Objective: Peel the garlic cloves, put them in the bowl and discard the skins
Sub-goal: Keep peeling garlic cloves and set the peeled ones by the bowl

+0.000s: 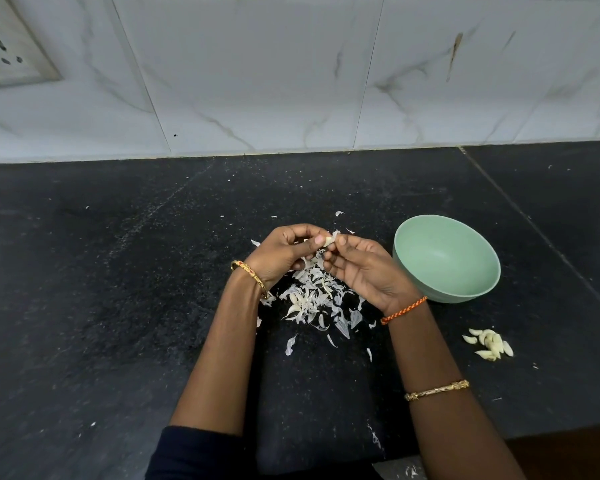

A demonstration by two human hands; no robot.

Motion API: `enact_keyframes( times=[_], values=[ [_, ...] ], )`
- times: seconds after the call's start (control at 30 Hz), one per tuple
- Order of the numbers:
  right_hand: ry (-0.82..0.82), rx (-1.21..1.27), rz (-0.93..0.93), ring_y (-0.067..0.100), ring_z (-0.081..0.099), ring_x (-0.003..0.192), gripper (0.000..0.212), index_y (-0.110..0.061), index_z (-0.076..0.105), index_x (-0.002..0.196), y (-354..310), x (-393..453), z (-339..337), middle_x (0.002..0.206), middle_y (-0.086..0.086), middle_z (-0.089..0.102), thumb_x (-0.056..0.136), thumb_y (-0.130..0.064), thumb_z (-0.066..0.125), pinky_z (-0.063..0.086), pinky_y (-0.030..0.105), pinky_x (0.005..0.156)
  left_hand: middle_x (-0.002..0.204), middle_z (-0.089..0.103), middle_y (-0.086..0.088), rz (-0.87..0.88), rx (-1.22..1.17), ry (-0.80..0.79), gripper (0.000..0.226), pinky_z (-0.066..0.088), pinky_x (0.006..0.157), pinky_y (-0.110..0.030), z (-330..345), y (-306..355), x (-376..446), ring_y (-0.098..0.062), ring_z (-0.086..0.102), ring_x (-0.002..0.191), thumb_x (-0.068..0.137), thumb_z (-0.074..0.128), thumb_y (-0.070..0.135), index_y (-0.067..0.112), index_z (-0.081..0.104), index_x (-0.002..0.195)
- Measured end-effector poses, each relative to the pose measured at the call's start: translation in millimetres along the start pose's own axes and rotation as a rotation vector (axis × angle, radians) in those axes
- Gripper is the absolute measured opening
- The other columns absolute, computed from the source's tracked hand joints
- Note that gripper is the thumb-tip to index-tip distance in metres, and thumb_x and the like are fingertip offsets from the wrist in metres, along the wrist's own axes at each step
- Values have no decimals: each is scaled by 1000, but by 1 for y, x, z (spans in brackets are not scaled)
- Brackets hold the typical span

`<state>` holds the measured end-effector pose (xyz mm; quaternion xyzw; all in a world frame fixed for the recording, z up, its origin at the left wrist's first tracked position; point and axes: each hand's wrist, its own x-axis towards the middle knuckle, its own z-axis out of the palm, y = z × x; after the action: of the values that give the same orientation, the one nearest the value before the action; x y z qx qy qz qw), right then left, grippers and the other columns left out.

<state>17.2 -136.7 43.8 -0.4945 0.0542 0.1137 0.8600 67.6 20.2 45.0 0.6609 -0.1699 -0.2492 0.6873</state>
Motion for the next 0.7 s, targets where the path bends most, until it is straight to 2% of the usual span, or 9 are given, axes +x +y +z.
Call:
enact_keyframes(
  times=[0.13,0.27,0.43,0.6,0.7],
  values=[
    [-27,96,38,10,60,69,15,-2,57,88,-2,-1,3,73,5,61,85,-16,52,55,22,69,69,63,10,100,-24,10,10,33,42,-12,1,-2,0,-2,45,53,93,55,7,13,63,92],
    [39,148,41,10,61,65,14,-1,57,87,-2,0,5,69,5,62,91,-11,49,55,21,65,68,68,9,189,52,109,11,33,40,-14,2,-2,3,-3,47,47,88,62,3,12,68,92],
    [113,30,4,9,60,66,16,-1,59,91,-3,2,3,72,4,65,97,-8,47,53,19,62,74,72,8,238,145,141,24,40,43,-12,3,2,3,-4,51,45,80,70,0,12,70,101],
    [159,-4,-2,7,60,64,16,-1,61,91,-7,4,3,70,3,66,97,-8,48,52,17,61,92,71,6,279,241,122,25,47,49,-16,4,0,5,-11,54,49,82,70,4,14,70,105],
    [200,-28,-7,6,60,64,13,-2,62,92,-5,4,4,74,4,66,96,-8,50,52,17,60,94,69,7,296,340,132,21,47,48,-16,5,-3,8,-14,54,51,84,68,8,16,70,104]
  ],
)
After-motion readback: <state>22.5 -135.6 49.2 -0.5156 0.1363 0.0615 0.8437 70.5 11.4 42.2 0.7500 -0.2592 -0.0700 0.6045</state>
